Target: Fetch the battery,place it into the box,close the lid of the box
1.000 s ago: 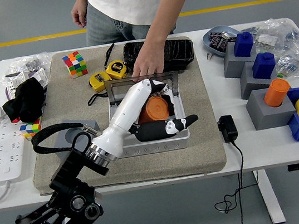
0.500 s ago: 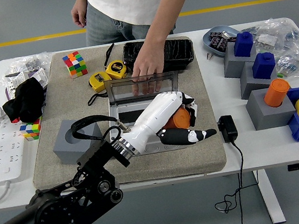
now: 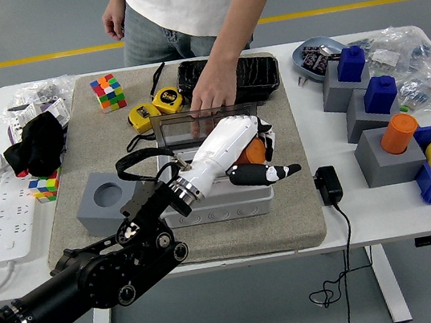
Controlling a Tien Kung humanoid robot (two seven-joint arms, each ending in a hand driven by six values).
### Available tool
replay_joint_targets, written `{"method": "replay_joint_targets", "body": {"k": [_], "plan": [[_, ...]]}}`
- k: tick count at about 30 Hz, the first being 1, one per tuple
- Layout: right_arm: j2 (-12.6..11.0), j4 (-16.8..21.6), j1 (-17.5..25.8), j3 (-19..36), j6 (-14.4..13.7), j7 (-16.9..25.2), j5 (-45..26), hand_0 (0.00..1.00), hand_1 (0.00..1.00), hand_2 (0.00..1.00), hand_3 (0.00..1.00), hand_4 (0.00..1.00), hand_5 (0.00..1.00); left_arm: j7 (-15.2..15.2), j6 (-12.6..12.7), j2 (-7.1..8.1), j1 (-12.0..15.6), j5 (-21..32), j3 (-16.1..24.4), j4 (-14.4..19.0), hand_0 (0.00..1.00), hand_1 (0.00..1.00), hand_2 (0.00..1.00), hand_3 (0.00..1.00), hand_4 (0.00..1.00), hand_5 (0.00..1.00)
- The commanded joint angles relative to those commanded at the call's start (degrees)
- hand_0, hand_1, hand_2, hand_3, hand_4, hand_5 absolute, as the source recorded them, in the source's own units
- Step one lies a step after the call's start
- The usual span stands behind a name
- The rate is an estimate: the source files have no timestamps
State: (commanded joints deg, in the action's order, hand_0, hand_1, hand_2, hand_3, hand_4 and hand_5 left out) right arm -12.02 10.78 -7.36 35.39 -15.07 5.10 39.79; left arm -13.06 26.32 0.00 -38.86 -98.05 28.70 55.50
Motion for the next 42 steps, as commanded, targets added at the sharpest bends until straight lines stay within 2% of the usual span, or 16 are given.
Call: {"method": "replay_joint_targets", "body": {"k": [3, 4, 9, 10, 18, 33, 34, 39, 40, 42], "plan": [[0.0, 0.0, -0.1, -0.1, 0.0, 0.0, 0.0, 0.795, 0.752, 0.732, 0.761, 0.998, 0.998, -0.3, 0.1, 0.0, -0.9, -0.7, -0.1, -2.9, 0.051, 0.002, 0.002, 0.002, 0.915, 0.693], [0.0, 0.0, -0.1, 0.0, 0.0, 0.0, 0.1, 0.795, 0.752, 0.732, 0.76, 0.998, 0.998, -0.4, 0.1, 0.0, -1.0, -0.8, -0.1, -3.7, 0.056, 0.002, 0.002, 0.002, 0.917, 0.924], [0.0, 0.0, 0.0, 0.1, 0.0, 0.0, 0.1, 0.795, 0.752, 0.732, 0.76, 0.998, 0.998, -0.4, -0.7, 0.0, -1.1, -1.7, -0.4, -5.7, 0.056, 0.002, 0.002, 0.002, 0.917, 0.924], [0.0, 0.0, 0.1, 0.1, 0.0, 0.0, 0.1, 0.795, 0.752, 0.732, 0.76, 0.998, 0.998, -0.3, -1.0, 0.0, -1.1, -1.9, -0.4, -5.9, 0.062, 0.002, 0.002, 0.002, 0.914, 0.998], [0.1, 0.0, 0.1, 0.4, 0.0, 0.0, 0.3, 0.795, 0.752, 0.732, 0.76, 0.998, 0.998, 0.2, -2.0, 0.0, -0.8, -2.9, -0.2, -5.6, 0.062, 0.002, 0.002, 0.002, 0.921, 0.998], [0.0, 0.0, 0.2, -0.1, 0.2, 0.1, -0.2, 0.794, 0.752, 0.732, 0.76, 0.998, 0.998, 0.0, -2.0, 0.15, -0.7, -5.9, 0.7, -5.7, 0.068, 0.002, 0.002, 0.002, 0.927, 0.998], [0.1, 0.0, 0.2, -0.1, 0.2, 0.1, -0.2, 0.792, 0.752, 0.732, 0.761, 0.998, 0.998, -0.1, -1.8, 0.22, -0.7, -6.0, 0.8, -5.7, 0.099, 0.002, 0.035, 0.072, 0.945, 0.998], [0.1, 0.1, 0.2, 0.0, 0.3, 0.1, 0.1, 0.792, 0.752, 0.732, 0.761, 0.998, 0.998, -0.7, -1.9, 0.77, -0.8, -6.1, 1.3, -5.9, 0.099, 0.002, 0.035, 0.072, 0.945, 0.998], [0.1, 0.1, 0.2, 0.0, 0.3, 0.0, 0.1, 0.793, 0.751, 0.732, 0.76, 0.998, 0.998, -0.8, -2.2, 0.92, -0.9, -6.1, 1.4, -5.9, 0.346, 0.298, 0.223, 0.513, 0.978, 0.998], [0.1, 0.0, 0.2, 0.0, 0.3, 0.0, 0.0, 0.793, 0.751, 0.732, 0.76, 0.998, 0.998, -0.7, -2.7, 1.17, -1.0, -6.3, 1.7, -5.9, 0.346, 0.298, 0.223, 0.513, 0.978, 0.998]]}}
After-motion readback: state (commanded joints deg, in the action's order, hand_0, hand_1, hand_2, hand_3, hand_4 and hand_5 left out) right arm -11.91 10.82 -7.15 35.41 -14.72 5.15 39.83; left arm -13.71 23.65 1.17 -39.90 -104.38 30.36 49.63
